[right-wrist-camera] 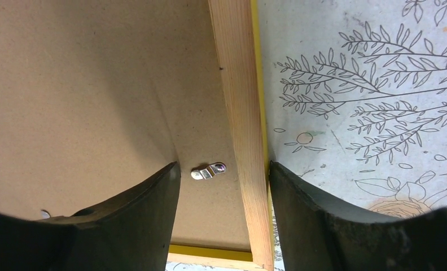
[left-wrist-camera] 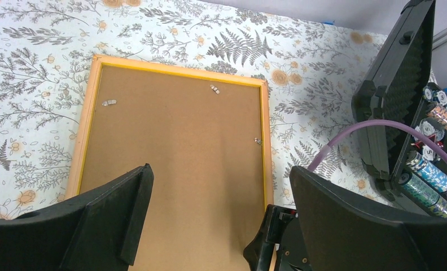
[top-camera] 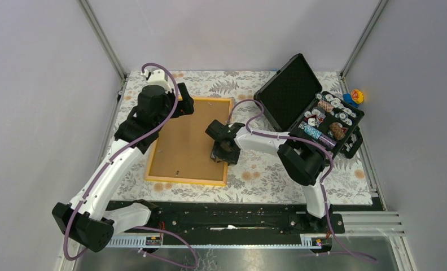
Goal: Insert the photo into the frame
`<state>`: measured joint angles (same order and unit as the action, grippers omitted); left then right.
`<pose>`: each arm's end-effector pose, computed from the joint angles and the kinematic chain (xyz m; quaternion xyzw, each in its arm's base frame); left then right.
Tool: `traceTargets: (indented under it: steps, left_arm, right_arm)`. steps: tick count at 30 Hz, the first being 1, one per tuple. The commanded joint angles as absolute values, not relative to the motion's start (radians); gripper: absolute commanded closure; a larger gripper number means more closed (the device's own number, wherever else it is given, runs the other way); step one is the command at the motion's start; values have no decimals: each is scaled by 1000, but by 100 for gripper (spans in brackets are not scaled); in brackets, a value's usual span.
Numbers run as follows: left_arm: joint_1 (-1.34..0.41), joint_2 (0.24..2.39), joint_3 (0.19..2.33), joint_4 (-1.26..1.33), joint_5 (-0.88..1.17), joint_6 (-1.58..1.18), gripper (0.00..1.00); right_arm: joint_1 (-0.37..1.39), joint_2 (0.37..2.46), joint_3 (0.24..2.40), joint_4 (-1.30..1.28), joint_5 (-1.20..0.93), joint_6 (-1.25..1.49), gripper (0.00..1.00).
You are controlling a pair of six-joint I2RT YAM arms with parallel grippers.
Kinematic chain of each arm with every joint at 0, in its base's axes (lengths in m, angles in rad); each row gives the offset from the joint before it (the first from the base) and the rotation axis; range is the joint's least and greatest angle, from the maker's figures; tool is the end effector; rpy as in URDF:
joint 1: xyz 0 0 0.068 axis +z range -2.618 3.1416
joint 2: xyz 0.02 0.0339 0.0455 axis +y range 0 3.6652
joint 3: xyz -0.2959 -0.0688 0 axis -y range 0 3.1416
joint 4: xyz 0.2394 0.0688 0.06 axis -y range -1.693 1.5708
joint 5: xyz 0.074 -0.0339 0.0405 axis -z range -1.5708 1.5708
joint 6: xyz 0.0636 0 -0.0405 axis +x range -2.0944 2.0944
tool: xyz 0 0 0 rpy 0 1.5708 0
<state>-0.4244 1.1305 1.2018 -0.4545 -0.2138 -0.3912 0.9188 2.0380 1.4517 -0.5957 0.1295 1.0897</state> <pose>0.2376 -0.0926 0.4072 -0.0460 0.8250 -0.1395 0.5458 0.2722 0.3430 0.1684 0.0960 0.9745 0.1286 0.1570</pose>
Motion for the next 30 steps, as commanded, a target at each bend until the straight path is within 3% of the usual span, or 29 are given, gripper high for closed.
traceTargets:
  steps: [1, 5, 15, 24, 26, 30]
  left_arm:
    - [-431, 1093, 1203, -405, -246, -375, 1]
    - [-436, 1090, 1201, -406, -251, -373, 1]
    - [-436, 1094, 1199, -405, -253, -372, 1]
    - [-436, 1095, 1196, -405, -251, -374, 1]
    - [-436, 1094, 1196, -405, -253, -374, 1]
    - [-436, 1090, 1196, -404, -252, -373, 1]
  right_arm:
    - [936, 2069, 1499, -650, 196, 1108, 34]
    - [940, 2085, 1496, -659, 186, 1097, 43]
    - [943, 2062, 1470, -656, 221, 988, 80]
    - [943, 2076, 1495, -634, 182, 881, 78]
    - [943, 2078, 1493, -635, 177, 841, 82]
    - [942, 2086, 1486, -639, 155, 735, 100]
